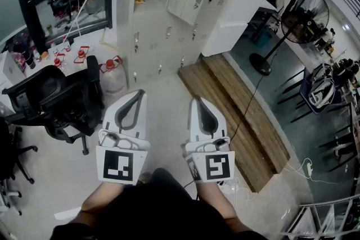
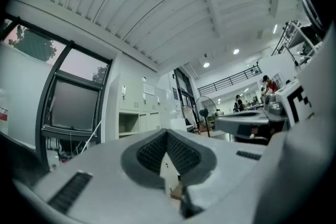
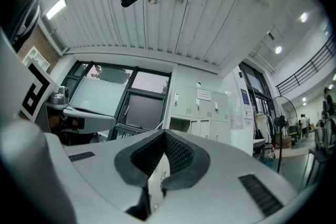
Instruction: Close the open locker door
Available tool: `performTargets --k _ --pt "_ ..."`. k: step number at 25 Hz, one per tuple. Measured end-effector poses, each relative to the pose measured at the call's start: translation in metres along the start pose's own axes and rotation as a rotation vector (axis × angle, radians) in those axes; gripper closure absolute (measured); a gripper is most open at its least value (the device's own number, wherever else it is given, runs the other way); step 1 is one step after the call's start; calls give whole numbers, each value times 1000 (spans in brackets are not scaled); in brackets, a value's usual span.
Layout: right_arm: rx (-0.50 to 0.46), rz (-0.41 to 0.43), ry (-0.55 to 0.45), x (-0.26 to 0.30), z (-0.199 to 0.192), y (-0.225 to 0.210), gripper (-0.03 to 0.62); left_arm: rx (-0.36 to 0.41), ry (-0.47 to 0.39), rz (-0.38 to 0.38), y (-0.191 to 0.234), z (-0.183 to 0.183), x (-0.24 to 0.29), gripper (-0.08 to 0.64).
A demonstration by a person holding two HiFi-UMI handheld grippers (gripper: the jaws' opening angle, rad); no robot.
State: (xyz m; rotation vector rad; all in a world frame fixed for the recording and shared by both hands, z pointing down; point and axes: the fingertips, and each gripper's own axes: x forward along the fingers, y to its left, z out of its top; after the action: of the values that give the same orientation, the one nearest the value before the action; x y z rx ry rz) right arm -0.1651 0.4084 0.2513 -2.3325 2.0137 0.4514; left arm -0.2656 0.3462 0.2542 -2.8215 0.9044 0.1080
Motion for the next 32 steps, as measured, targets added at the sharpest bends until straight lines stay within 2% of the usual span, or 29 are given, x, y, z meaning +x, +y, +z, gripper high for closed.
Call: performTargets --k 8,13,17,23,32 --pt "66 -8 -12 24 -21 -24 575 -19 -1 6 3 -15 32 561" --pt "88 37 -16 63 -45 -45 575 -14 14 18 7 -31 70 561" --pt "98 76 -46 108 -50 -73 575 -9 5 30 14 -30 119 561" --pt "109 141 -77 175 -52 -122 574 -5 -12 100 32 -21 196 561" --pt "146 258 -84 249 -82 -177 566 -3 5 202 36 -37 276 561"
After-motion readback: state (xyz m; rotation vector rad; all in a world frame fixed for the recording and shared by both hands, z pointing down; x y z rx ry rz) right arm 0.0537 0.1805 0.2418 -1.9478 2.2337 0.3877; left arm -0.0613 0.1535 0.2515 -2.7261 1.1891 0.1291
